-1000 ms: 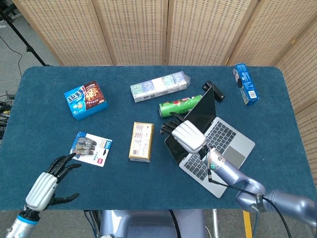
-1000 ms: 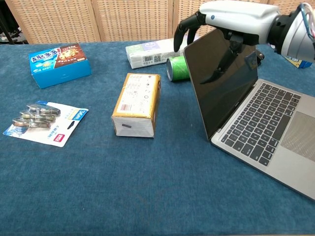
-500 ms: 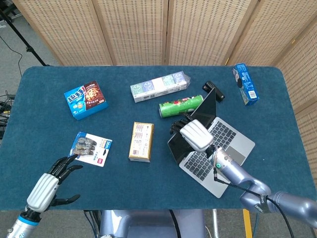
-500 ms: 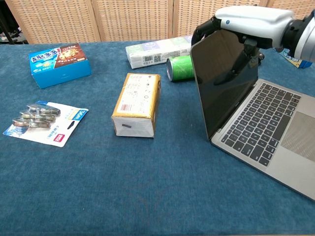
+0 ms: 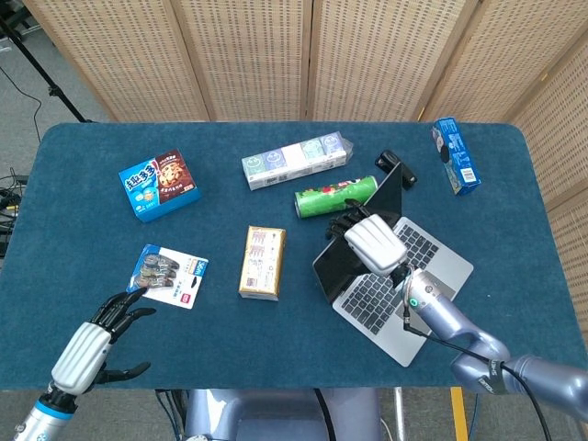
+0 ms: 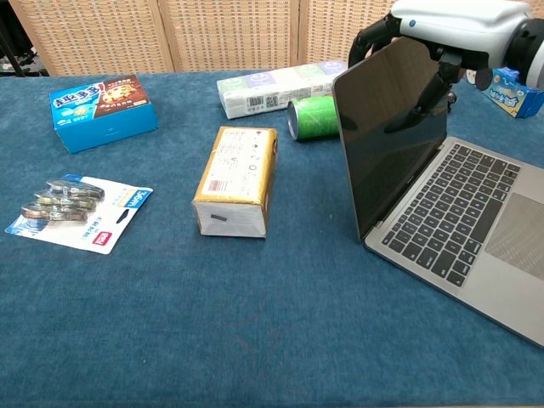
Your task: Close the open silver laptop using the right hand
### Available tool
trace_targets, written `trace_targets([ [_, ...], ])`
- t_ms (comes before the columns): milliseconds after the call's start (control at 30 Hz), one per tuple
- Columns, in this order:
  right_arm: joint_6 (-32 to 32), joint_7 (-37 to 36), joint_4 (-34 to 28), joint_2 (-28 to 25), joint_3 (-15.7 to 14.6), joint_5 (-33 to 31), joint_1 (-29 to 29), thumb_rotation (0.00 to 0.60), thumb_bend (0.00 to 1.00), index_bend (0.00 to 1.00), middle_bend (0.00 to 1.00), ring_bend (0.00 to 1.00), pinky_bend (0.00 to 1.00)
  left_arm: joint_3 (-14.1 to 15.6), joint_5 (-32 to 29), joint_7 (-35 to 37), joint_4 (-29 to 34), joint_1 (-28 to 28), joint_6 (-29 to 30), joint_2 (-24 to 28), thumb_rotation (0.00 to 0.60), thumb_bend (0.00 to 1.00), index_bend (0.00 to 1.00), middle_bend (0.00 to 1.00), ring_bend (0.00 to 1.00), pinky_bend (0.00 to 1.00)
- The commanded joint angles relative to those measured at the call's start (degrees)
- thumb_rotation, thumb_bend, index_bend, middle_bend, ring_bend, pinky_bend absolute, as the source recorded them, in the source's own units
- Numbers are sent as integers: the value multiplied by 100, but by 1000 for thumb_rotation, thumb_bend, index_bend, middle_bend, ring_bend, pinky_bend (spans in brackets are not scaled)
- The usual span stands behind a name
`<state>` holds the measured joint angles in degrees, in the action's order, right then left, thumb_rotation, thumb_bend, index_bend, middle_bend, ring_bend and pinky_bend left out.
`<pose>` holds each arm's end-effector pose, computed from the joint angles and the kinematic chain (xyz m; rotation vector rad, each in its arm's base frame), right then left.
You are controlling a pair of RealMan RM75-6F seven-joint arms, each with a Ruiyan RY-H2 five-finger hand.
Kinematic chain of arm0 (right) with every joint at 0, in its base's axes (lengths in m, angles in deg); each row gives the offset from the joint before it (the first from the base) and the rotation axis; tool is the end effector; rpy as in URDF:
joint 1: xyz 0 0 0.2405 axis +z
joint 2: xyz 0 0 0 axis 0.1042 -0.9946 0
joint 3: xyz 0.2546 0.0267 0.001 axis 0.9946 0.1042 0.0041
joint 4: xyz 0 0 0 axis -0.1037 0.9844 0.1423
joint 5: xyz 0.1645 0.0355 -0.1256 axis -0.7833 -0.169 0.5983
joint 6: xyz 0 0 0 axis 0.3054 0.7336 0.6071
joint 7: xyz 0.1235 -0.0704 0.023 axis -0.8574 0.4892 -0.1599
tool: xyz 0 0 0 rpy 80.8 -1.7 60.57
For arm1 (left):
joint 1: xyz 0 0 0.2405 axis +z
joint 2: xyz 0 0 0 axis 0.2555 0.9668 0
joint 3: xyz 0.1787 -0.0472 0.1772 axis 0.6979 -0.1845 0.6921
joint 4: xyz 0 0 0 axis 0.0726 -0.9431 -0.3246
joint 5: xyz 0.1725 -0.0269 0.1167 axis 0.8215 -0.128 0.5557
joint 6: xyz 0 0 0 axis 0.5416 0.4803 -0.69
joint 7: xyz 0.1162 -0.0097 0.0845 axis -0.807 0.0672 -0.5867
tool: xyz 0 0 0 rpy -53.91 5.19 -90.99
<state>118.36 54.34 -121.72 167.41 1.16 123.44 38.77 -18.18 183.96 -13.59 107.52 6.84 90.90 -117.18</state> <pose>-0.1283 -0.3608 0.0496 1.9866 -0.7162 1.1617 -0.2421 0.1408 0.0861 -1.6546 -1.1972 -1.3091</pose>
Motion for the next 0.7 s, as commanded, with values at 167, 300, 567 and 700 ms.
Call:
trace_targets([
  [167,-47,36,149,-80,-18,-147,-68,600,133,377,337,352,99,32,35,-8,15,-9,-23,-4,600,128,246,101,149,99],
  [300,-56,-20,234,-118,-32,-194,-109,600,133,376,336,352,99,39,34,-15,21,-13,-36,-5,600,127,246,101,149,99],
  [567,41,-106,297,-243,-30,-185,-193,600,133,372,331,352,99,58,41,-27,38,-20,-55,-2,600,128,246,101,150,99],
  [700,52,-80,267,-306,-8,-207,-206,600,134,371,330,351,99,62,44,-25,47,-22,-54,5,600,128,246,101,151,99],
])
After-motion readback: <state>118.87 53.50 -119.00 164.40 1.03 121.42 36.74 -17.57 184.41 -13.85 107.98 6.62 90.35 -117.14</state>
